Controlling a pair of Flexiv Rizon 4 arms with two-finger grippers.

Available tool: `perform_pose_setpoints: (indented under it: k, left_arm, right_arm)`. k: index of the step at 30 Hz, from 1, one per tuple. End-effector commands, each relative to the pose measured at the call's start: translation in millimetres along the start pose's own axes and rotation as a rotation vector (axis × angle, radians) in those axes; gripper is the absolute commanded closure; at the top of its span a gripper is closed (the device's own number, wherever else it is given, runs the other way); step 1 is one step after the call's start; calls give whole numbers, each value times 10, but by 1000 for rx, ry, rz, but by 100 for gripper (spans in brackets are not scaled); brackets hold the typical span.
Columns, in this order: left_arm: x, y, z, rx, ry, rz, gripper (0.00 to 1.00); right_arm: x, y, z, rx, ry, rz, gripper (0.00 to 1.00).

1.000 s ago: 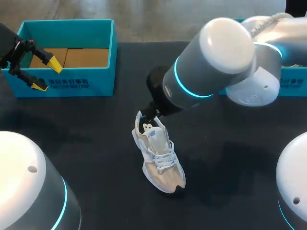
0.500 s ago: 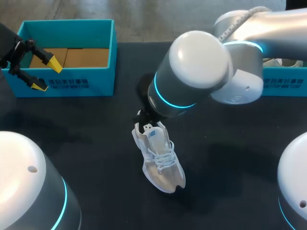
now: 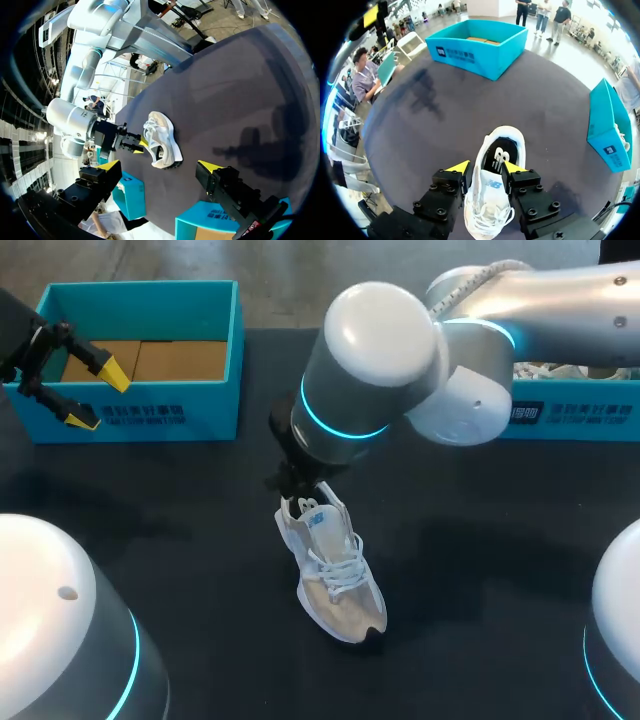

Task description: Take the shoe out of the shoebox, open the shoe tongue, remove and reinsert the insole, then place the shoe into the shoebox

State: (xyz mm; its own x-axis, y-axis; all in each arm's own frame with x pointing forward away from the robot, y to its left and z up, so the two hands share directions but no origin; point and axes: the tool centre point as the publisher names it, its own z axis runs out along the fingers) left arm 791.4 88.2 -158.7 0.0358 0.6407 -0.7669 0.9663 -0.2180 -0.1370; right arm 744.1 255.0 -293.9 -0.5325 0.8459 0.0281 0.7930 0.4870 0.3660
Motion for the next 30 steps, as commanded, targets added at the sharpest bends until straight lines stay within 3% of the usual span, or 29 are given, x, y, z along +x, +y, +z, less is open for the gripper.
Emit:
perform_pose_setpoints:
  k: [1, 13, 20, 23, 30]
  left_arm:
    - [-1, -6, 1, -1, 2, 0, 0]
    - [-1, -6, 1, -1, 2, 0, 0]
    - [-1, -6, 1, -1, 2, 0, 0]
    - [-1, -6, 1, -1, 2, 0, 0]
    - [-1, -6, 1, -1, 2, 0, 0]
  right_arm:
    - [109, 9, 135, 13, -28, 6, 60]
    - [128, 27, 393, 20, -56, 4, 66]
    - [76, 33, 429, 26, -74, 3, 70]
    - [30, 31, 428, 28, -81, 5, 77]
    - [-36, 26, 504, 42, -100, 1, 76]
